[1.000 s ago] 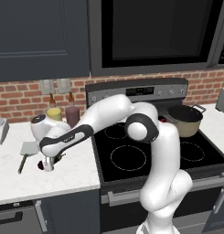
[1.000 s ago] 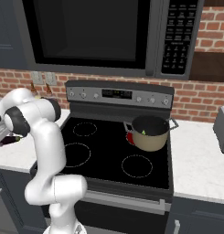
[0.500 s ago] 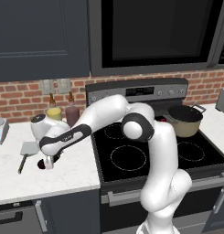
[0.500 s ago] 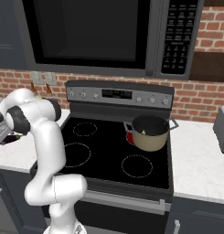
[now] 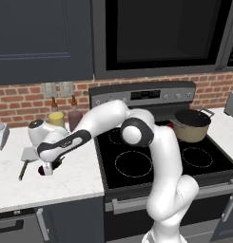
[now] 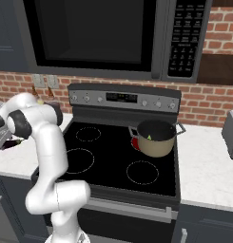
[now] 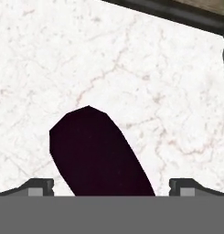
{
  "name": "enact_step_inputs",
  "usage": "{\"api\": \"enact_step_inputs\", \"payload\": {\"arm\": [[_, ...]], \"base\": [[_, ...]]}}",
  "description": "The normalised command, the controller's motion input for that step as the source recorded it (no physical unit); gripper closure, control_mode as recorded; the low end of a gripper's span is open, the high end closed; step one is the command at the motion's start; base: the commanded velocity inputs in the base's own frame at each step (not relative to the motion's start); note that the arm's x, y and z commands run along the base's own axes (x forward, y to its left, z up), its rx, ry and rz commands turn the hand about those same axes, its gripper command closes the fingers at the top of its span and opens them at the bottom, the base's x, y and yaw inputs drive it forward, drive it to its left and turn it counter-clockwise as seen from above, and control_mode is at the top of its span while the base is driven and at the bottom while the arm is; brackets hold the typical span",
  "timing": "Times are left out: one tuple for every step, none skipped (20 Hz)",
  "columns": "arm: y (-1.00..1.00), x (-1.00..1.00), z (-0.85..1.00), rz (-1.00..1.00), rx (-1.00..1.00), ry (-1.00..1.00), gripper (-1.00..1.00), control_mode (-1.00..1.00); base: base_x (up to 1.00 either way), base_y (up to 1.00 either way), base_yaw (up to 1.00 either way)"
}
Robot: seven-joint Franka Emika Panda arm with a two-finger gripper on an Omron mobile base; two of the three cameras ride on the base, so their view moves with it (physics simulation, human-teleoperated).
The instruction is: Put the lemon wedge and eggplant in the pot. Retrieve the spatula and lightly stir the vegetables in the pot.
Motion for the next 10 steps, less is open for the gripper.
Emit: {"api": "enact_step_inputs", "payload": {"arm": [[0.21, 0.0, -0.17, 0.09, 0.0, 0.0, -1.0, -1.0], [0.21, 0.0, -0.21, 0.09, 0.0, 0.0, -1.0, -1.0], [0.18, 0.0, -0.25, 0.09, 0.0, 0.0, -1.0, -1.0], [0.1, 0.0, -0.26, 0.08, 0.0, 0.0, -1.0, -1.0], [0.04, 0.0, -0.3, 0.07, 0.0, 0.0, -1.0, -1.0], [0.0, 0.0, -0.31, 0.06, 0.0, 0.0, -1.0, -1.0], [0.0, 0.0, -0.31, 0.05, 0.0, 0.0, -1.0, -1.0], [0.0, 0.0, -0.33, 0.04, 0.0, 0.0, -1.0, -1.0], [0.0, 0.0, -0.34, 0.02, 0.0, 0.0, -1.0, -1.0], [0.0, 0.0, -0.33, 0.01, 0.0, 0.0, -1.0, -1.0]], "base": [[0.0, 0.0, 0.0], [0.0, 0.0, 0.0], [0.0, 0.0, 0.0], [0.0, 0.0, 0.0], [0.0, 0.0, 0.0], [0.0, 0.0, 0.0], [0.0, 0.0, 0.0], [0.0, 0.0, 0.0], [0.0, 0.0, 0.0], [0.0, 0.0, 0.0]]}}
